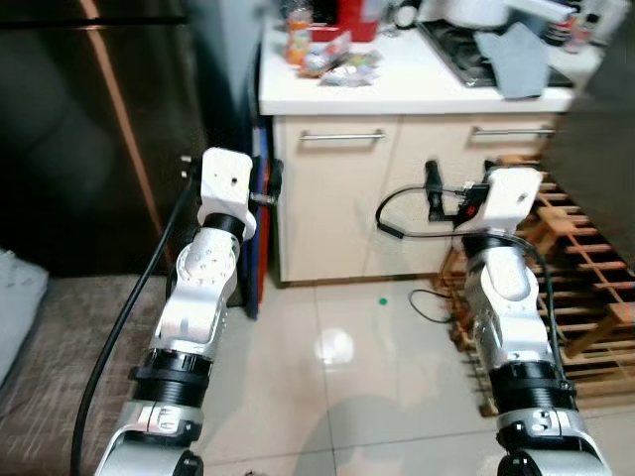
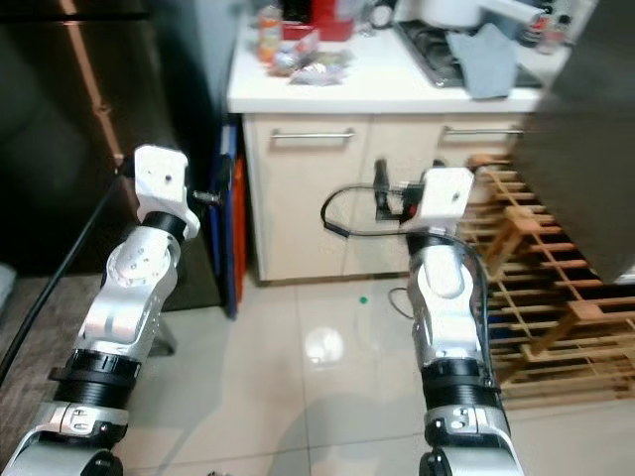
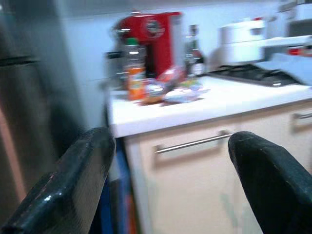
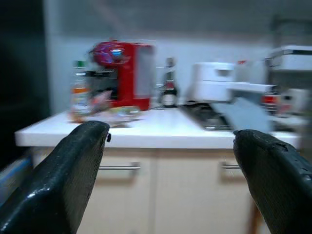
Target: Restocking fridge
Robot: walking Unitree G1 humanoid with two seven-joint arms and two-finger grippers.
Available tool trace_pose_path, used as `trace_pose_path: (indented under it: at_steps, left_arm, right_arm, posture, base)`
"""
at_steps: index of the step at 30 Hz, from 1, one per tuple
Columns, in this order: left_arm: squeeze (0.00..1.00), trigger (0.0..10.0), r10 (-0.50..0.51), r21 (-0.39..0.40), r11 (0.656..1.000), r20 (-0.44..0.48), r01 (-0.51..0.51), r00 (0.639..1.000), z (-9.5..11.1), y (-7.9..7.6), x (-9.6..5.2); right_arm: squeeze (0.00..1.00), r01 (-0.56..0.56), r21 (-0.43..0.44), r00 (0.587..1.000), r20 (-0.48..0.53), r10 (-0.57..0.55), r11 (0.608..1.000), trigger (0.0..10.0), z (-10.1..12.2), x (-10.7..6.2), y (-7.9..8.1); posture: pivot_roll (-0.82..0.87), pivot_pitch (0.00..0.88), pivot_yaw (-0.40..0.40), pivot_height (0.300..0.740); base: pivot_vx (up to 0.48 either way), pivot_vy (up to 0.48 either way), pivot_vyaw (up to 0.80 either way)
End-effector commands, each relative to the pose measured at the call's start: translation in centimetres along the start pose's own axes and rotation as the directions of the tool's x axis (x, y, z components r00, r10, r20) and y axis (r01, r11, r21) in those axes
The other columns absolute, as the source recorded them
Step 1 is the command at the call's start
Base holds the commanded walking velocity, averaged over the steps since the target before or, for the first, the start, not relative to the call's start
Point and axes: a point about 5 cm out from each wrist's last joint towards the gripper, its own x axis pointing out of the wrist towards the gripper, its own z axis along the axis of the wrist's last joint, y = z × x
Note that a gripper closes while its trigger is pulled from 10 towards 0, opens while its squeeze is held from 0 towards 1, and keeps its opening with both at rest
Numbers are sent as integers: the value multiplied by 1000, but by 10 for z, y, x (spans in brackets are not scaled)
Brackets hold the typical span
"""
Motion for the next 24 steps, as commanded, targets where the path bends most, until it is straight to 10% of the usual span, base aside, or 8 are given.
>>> trace_pose_path:
  at_steps: [1,24]
  left_arm:
    - [0,10000,-22,-3,1000,35,22,999,7,-3,3]
    - [0,10000,-120,21,993,158,118,980,37,-23,27]
  right_arm:
    - [0,26,11,1000,-12,-26,1000,10000,-3,1,-5]
    - [0,-30,23,998,-54,32,999,10000,-16,-3,11]
  posture:
    - [-56,0,-1,740]
    - [-60,0,0,740]
  base:
    - [480,0,0]
    - [480,0,0]
